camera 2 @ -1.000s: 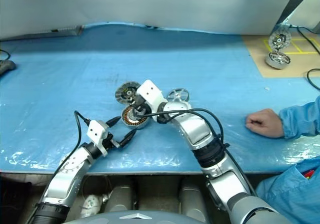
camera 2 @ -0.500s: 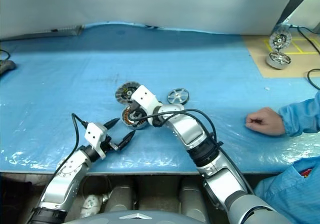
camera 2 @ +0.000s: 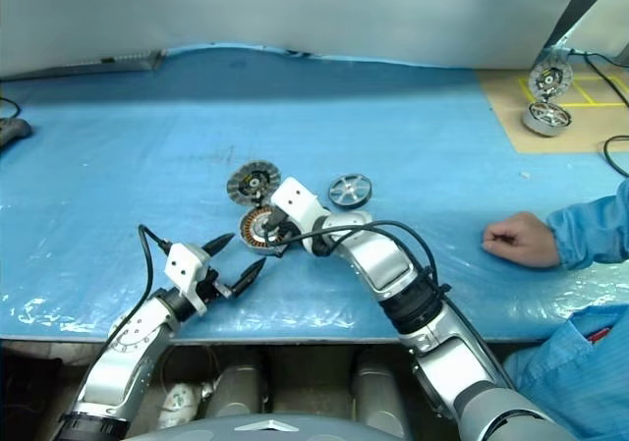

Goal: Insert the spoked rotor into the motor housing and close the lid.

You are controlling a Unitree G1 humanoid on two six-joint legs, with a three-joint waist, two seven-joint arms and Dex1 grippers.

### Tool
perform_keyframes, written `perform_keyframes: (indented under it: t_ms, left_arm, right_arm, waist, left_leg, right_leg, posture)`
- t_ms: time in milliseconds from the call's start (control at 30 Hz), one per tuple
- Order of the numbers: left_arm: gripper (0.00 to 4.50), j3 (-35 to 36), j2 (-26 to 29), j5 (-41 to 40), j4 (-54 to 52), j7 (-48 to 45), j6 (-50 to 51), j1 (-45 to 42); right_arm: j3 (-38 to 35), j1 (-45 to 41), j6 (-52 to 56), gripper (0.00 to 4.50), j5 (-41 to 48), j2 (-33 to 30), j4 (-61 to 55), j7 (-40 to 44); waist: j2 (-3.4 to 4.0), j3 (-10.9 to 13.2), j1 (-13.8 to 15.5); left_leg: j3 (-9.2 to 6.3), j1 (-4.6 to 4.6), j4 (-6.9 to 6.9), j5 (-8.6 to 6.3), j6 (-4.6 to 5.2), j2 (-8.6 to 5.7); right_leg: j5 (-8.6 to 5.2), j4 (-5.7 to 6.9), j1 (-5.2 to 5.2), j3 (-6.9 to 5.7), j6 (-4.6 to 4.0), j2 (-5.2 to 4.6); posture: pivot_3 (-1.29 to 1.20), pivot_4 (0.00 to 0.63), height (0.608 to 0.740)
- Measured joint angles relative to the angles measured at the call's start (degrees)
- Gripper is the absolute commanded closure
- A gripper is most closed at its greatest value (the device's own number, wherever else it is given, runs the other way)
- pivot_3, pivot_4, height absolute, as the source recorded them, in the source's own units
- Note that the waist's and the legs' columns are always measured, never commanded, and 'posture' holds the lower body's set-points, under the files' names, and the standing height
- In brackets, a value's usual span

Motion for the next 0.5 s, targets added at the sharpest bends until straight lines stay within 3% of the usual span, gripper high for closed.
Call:
perform_keyframes:
  t_ms: [500]
  left_arm:
    - [0.00, 0.0, 0.2, 0.0, -1.1, 0.0, 0.4, 0.7]
  right_arm:
    - [-3.0, 0.3, -1.8, 4.45, 2.8, 3.1, -3.1, 0.6]
  waist:
    - [0.00, 0.0, 0.0]
  left_leg:
    - [0.00, 0.00, 0.01, 0.00, 0.00, 0.01]
  right_leg:
    - [0.00, 0.01, 0.00, 0.00, 0.00, 0.00]
  posture:
    - [0.00, 0.150, 0.740]
